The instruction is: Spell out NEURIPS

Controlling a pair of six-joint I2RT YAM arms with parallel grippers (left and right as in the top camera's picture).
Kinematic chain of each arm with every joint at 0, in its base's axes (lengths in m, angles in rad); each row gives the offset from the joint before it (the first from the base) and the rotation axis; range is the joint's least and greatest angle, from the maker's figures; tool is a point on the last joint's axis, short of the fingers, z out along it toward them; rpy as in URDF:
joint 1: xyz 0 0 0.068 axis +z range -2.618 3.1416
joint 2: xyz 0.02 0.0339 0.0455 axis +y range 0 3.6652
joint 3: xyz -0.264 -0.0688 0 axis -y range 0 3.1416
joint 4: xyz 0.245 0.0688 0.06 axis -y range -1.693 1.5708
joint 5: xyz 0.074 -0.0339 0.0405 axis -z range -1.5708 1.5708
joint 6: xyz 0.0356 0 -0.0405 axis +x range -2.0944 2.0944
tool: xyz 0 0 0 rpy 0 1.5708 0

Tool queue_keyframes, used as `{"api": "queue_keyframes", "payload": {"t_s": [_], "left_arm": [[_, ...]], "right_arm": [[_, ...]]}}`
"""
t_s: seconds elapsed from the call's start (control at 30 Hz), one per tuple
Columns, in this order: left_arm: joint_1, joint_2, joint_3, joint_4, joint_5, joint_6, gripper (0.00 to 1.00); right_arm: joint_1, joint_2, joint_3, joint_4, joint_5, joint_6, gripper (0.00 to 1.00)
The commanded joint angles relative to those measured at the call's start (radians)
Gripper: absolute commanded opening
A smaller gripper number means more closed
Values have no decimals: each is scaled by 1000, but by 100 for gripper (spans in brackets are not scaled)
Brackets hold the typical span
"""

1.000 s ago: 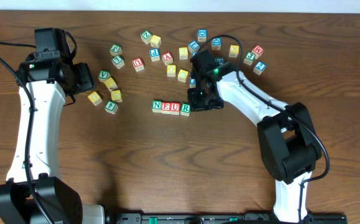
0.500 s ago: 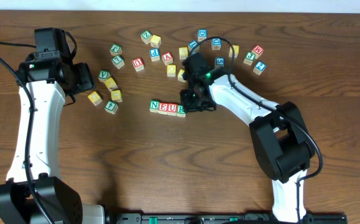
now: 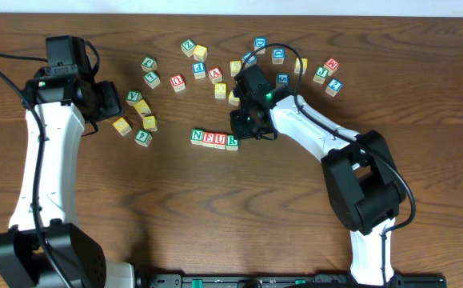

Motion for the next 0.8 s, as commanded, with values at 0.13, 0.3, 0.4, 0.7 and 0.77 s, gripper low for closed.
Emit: {"api": "queue_keyframes", "payload": {"t_s": [0.13,0.3,0.4,0.7,0.77], "left_arm": [[-2,39,-13,-13,61,-15,68],[-21,84,-14,4,153,-11,55],[-67,135,-14,8,152,9,50],[-147,209,-14,37,152,14,50],[-148,209,-14,40,152,14,50]], "right_arm": [[-22,-54,12,-66,-2,3,4],[-6,-46,-10,-111,-2,17,2],[12,-46,-29,-98,-2,32,1],[27,-46,-32,-106,-11,62,1],[30,-46,-32,-106,-11,70,1]]}}
